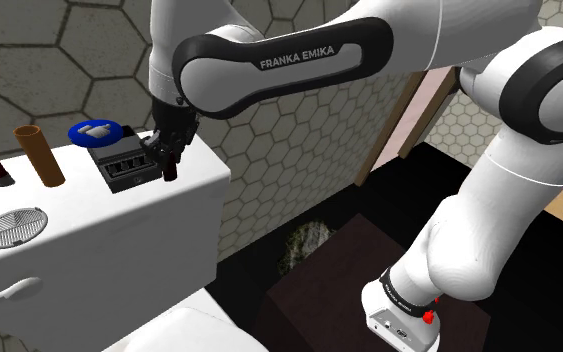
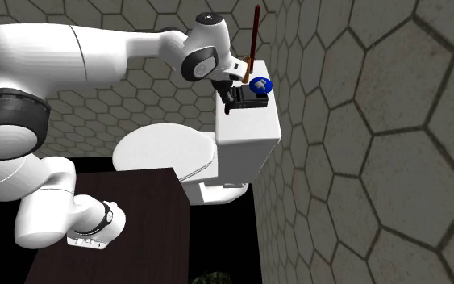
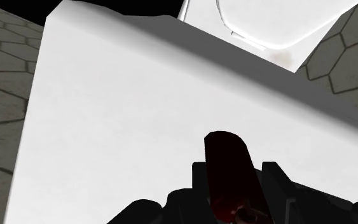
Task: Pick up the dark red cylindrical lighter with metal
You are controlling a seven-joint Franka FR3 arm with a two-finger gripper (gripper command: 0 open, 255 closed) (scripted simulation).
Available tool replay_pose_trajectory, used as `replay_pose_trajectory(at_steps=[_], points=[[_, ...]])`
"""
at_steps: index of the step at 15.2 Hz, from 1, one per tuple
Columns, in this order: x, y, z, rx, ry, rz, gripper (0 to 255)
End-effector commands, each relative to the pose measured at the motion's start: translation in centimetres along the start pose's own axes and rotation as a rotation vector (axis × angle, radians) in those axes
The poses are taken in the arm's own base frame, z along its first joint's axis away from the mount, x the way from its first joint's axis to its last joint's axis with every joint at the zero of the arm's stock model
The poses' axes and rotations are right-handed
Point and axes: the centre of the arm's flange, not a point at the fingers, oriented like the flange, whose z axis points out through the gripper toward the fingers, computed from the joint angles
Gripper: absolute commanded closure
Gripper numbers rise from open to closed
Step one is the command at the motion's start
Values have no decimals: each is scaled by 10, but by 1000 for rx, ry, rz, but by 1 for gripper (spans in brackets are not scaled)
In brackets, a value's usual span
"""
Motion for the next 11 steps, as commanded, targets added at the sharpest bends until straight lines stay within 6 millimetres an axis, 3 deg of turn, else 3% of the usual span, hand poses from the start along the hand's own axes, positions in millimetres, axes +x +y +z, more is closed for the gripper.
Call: replay_pose_trajectory(at_steps=[1,8,11], points=[[0,0,1,0,0,0,255],[0,0,1,0,0,0,255],[3,-1,-15,0,0,0,255]])
